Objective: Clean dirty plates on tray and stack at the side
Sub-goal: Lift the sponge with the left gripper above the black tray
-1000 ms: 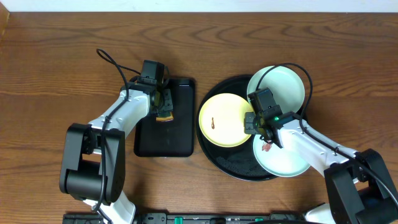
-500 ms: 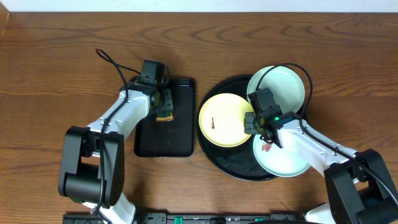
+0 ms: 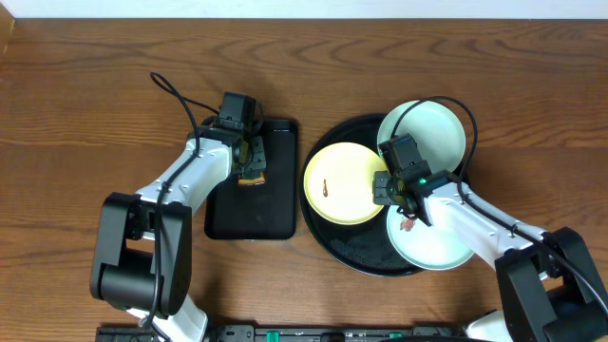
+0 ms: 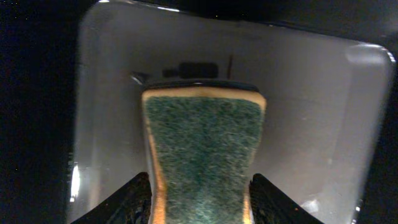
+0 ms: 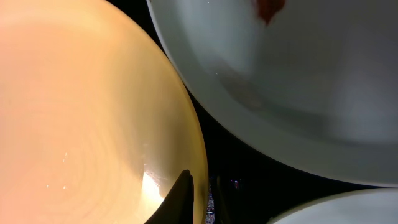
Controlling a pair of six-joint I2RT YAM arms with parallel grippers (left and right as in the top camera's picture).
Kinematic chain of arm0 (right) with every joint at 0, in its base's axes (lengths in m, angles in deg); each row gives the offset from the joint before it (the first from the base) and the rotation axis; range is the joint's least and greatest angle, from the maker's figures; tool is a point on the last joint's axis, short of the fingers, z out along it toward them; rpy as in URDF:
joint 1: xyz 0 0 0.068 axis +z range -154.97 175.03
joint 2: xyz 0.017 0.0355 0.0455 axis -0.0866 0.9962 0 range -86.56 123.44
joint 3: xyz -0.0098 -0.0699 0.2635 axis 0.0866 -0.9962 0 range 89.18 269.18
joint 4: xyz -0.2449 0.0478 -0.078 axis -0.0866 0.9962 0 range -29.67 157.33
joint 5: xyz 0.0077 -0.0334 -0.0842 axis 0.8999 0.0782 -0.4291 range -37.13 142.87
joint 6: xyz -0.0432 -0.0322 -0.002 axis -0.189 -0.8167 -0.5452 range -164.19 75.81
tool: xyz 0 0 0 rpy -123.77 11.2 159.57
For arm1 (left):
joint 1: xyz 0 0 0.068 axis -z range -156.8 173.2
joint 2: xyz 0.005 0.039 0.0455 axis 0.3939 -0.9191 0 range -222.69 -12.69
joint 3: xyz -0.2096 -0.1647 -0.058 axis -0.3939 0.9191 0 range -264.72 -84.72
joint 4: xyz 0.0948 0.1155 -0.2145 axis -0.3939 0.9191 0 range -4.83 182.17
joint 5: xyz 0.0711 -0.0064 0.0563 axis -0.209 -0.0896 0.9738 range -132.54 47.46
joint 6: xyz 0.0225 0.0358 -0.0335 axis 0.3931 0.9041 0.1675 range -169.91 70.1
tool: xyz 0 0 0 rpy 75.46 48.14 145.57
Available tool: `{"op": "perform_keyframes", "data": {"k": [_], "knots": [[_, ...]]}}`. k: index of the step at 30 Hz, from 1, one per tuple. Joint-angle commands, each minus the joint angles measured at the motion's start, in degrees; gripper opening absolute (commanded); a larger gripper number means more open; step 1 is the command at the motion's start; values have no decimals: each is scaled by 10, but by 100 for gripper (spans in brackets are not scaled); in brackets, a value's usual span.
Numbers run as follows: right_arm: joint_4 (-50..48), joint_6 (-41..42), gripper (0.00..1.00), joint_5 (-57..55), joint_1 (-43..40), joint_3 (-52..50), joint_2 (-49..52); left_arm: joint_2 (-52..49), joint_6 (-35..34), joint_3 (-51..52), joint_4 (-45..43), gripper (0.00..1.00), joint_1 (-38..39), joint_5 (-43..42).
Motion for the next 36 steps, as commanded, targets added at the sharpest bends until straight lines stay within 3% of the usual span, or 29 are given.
{"op": "perform_keyframes", "data": {"k": [1, 36], "knots": [[1, -2, 11, -4, 1, -3, 6, 2, 1, 1, 2, 53, 2, 21], [1, -2, 11, -4, 1, -3, 6, 0, -10, 24, -23, 52, 5, 17]]}}
